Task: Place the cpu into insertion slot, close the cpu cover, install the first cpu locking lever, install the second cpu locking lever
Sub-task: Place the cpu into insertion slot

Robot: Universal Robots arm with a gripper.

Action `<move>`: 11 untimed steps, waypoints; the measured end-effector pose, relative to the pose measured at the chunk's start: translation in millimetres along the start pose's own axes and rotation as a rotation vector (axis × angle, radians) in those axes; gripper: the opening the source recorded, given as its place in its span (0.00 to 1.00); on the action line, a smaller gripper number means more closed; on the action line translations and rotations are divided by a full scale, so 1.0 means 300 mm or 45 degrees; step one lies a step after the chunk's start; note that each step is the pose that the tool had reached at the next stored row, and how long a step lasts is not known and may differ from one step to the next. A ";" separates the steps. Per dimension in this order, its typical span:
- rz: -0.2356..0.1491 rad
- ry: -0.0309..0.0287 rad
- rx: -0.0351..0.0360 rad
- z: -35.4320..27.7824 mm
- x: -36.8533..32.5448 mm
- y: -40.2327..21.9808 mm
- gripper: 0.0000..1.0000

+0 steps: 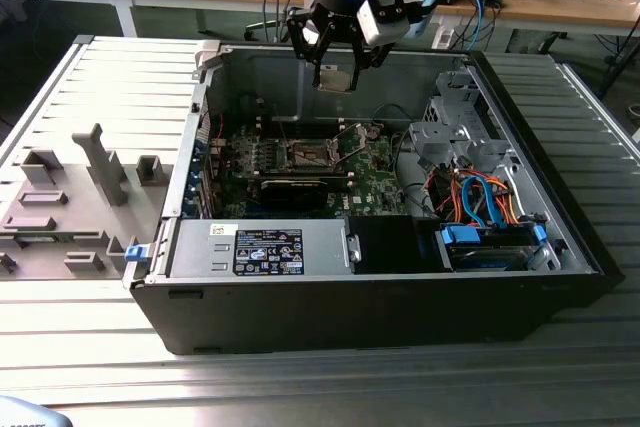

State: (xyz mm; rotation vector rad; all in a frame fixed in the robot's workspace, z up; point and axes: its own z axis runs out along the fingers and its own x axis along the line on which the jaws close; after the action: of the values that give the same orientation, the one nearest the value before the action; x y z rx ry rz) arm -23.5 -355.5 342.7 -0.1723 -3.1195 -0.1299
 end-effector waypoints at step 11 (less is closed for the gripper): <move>0.007 -0.0006 -0.0001 0.000 0.000 0.000 0.55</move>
State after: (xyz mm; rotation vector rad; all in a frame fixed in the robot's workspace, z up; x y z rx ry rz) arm -23.5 -355.5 342.7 -0.1807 -3.1193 -0.1300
